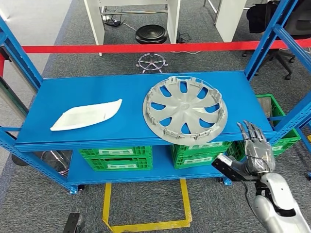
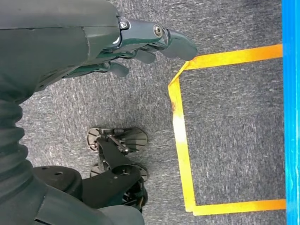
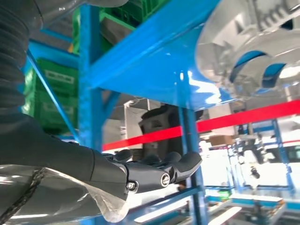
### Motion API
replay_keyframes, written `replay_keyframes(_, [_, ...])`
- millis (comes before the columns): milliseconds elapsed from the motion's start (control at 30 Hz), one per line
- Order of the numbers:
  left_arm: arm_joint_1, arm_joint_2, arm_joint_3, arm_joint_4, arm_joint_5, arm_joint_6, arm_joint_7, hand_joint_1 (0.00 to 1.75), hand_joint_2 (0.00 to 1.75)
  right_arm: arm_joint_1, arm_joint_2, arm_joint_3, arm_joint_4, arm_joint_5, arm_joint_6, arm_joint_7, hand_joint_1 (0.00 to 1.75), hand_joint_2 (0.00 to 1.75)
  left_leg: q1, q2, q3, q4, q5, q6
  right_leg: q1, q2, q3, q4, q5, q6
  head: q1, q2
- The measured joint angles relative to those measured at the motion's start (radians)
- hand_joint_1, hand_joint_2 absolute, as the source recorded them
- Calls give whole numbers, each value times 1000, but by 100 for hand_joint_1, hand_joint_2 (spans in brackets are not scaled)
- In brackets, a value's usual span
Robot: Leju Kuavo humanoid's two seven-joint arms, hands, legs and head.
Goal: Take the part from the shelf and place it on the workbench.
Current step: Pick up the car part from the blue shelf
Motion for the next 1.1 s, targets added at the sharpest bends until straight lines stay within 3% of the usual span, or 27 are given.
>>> replay_keyframes(400, [-25,-5,0,8,-35,-4,20,0,175,-297,-38,192,220,24,161,37,0,175,0,0,-1,0,1,0,0,0,-1,1,1,0,0,0])
replay_keyframes(733, [-39,-9,-2,14,-56,-9,38,0,175,-518,-37,341,456,-74,277,1,0,175,0,0,-1,0,1,0,0,0,-1,1,1,0,0,0])
replay_keyframes(1100, [-46,-10,-8,18,-67,-15,51,0,175,-640,-23,442,624,-204,353,-62,0,175,0,0,-3,1,2,0,0,-1,-3,1,1,0,0,0])
